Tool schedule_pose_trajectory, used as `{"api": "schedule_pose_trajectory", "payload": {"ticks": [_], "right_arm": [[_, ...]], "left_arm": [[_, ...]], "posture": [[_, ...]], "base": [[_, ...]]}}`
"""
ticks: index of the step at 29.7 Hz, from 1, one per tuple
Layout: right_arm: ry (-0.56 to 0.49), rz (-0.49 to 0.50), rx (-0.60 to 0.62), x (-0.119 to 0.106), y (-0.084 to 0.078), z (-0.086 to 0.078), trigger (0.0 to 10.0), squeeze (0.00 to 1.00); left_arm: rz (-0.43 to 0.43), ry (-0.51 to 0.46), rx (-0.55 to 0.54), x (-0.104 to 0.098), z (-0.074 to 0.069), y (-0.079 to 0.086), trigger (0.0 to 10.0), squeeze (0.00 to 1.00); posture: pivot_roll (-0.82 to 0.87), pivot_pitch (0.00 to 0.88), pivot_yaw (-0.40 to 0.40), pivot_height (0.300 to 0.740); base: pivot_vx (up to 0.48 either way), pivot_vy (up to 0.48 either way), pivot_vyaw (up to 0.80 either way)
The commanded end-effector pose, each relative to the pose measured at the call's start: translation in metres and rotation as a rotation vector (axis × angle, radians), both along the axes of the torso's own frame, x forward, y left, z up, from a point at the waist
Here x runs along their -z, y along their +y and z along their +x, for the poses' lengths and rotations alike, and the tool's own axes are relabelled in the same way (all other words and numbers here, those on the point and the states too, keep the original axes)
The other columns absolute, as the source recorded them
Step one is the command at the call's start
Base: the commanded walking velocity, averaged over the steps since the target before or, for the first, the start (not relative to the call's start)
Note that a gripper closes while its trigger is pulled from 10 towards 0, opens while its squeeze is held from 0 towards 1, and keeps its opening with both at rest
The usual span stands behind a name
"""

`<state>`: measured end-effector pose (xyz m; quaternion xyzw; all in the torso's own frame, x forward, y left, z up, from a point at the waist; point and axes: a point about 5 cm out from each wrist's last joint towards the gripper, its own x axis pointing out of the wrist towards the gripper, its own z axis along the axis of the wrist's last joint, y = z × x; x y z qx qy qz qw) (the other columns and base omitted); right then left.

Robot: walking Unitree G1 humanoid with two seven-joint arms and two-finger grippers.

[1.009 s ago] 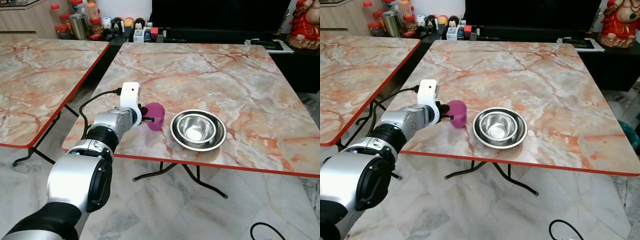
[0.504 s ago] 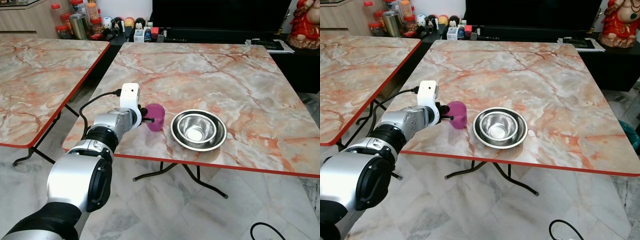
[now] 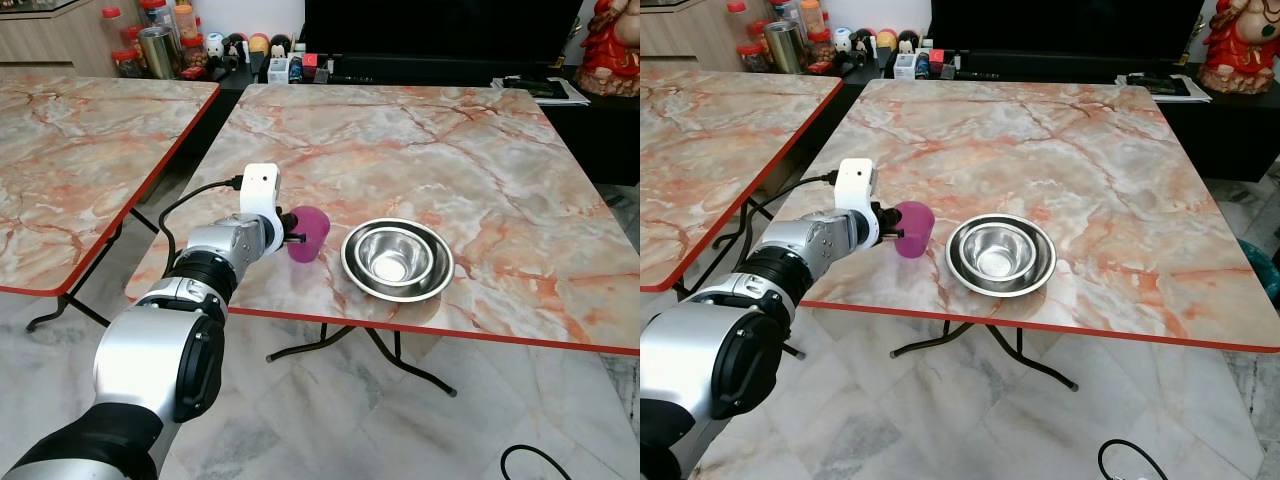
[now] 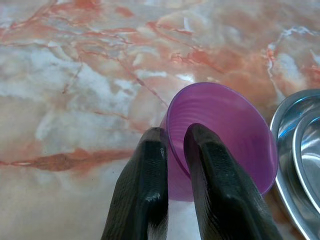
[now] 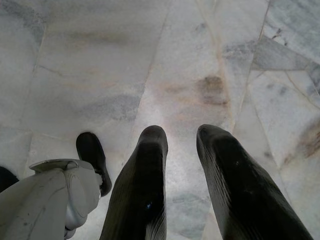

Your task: Setting the table

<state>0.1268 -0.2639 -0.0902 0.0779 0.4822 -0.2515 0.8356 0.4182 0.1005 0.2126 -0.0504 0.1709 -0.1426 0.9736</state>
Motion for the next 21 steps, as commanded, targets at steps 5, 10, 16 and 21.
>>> {"api": "schedule_pose_trajectory", "payload": {"ticks": [5,10,16,21], "right_arm": [[0.019,0.005,0.021,0.0020,-0.0001,-0.0059,10.0,0.00],[0.018,0.004,0.021,0.0020,-0.0001,-0.0060,10.0,0.00],[0.018,0.004,0.019,0.0019,-0.0004,-0.0057,10.0,0.00],[0.019,0.002,0.017,0.0017,-0.0007,-0.0057,10.0,0.00]], "left_arm": [[0.007,-0.045,-0.004,-0.0115,0.0026,-0.0012,10.0,0.00],[0.014,-0.050,-0.007,-0.0117,0.0028,0.0000,10.0,0.00],[0.014,-0.049,-0.011,-0.0103,0.0027,0.0018,10.0,0.00],[0.026,-0.056,-0.019,-0.0097,0.0029,0.0051,10.0,0.00]], "posture": [[0.02,0.104,0.009,0.740],[0.02,0.102,0.009,0.740],[0.02,0.100,0.005,0.740],[0.02,0.098,0.003,0.740]], "base": [[0.000,0.000,0.00],[0.000,0.000,0.00],[0.000,0.000,0.00],[0.000,0.000,0.00]]}}
